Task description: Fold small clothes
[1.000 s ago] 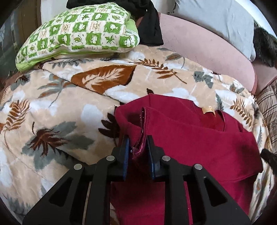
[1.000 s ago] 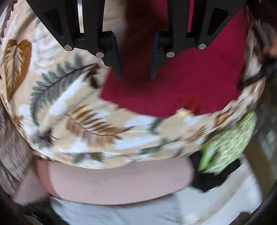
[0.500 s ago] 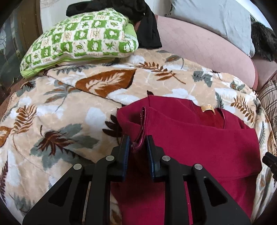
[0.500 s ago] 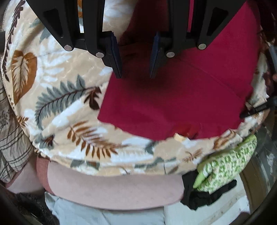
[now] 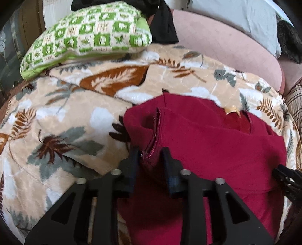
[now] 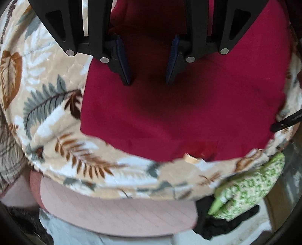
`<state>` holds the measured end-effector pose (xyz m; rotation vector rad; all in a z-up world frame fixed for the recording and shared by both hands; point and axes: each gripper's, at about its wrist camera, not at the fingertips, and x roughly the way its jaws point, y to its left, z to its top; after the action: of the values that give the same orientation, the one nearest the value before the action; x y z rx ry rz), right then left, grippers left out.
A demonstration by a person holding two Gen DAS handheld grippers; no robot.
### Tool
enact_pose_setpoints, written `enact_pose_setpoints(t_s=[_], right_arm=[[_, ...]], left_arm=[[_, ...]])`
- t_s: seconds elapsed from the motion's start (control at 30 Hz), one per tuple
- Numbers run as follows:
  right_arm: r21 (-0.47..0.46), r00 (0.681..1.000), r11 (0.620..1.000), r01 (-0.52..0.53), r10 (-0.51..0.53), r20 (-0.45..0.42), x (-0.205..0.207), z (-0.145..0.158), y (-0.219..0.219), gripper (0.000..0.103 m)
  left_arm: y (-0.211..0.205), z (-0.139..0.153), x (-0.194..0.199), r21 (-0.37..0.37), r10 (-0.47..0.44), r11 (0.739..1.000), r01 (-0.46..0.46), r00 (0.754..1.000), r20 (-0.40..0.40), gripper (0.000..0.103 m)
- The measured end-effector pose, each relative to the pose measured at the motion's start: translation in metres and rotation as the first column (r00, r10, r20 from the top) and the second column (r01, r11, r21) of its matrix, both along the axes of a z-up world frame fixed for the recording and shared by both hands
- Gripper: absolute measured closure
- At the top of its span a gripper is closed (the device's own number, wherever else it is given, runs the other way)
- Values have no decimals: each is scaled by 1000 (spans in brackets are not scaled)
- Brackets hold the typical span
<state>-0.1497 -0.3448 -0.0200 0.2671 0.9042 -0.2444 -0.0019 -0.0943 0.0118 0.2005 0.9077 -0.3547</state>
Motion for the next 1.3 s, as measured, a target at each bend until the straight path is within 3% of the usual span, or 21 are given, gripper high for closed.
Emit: enact_pose_setpoints(t_s=[0.27,0.37,0.5,0.63,0.77,1.17,1.3], right_arm=[[-39,1000,999,2,-2,-10,-32,21,1,65],[-83,995,995,57,-63,-75,-36,8,-5,62],[8,996,997,76,-76,-55,-47,5,-11,62],[-13,998,998,53,-54,-16,-67,23,3,59],[36,1000,999,15,-14,-10,-92,31,19,57],[144,998,990,8,1,-62,-151,9,52,49],[164,997,986,15,-1,-83,-166,2,58,40]], left_arm=[[6,1,-6,-18,7,1000,-7,1000,-3,69],[9,6,-14,-12,7,1000,-7,1000,2,69],[17,16,-33,-4,1,1000,-1,1000,19,69],[29,18,-55,9,-14,1000,14,1000,8,69],[43,18,-81,13,-23,1000,24,1000,-9,69],[83,3,-145,9,-50,999,51,991,-122,69],[94,-5,-159,36,-30,999,36,989,-143,69]])
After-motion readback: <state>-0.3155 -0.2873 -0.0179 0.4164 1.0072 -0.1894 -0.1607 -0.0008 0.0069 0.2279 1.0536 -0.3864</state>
